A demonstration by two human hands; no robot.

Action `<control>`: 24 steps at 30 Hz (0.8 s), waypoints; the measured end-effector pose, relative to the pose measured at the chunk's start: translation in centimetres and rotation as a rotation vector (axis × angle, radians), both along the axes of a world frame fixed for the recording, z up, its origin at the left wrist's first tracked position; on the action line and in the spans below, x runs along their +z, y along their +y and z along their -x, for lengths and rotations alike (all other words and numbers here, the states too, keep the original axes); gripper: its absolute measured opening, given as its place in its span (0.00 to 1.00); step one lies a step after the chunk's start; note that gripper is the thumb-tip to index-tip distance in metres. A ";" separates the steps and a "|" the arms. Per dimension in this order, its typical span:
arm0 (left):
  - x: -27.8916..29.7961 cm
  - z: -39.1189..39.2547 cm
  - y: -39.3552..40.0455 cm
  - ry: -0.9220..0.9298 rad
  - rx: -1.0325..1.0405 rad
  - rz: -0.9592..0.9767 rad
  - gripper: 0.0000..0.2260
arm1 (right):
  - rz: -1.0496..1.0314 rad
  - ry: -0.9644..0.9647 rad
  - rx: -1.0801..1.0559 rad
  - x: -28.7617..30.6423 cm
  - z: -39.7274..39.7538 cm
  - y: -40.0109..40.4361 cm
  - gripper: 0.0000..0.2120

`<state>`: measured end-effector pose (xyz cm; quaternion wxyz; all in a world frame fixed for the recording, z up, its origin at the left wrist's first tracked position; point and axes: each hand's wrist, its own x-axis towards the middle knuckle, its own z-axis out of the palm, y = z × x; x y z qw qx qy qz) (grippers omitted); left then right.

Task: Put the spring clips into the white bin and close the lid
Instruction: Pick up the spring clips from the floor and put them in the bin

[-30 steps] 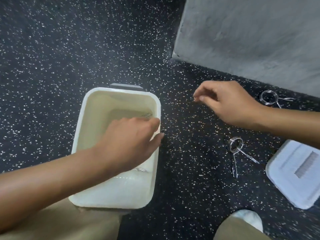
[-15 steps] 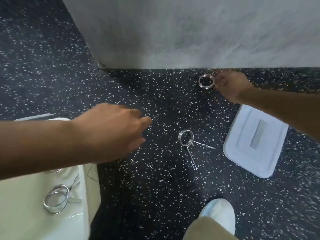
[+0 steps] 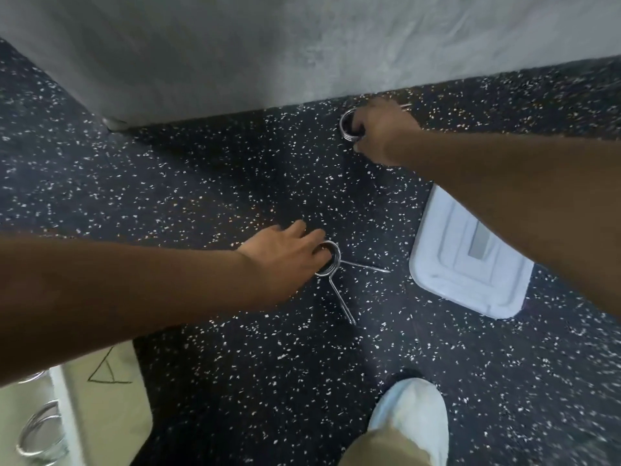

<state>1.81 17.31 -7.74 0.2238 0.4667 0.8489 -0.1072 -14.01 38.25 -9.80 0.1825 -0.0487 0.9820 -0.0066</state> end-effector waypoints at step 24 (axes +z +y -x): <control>5.8 -0.6 -5.0 0.080 -0.050 -0.225 0.07 | 0.225 0.349 0.172 6.9 -5.4 -0.7 0.05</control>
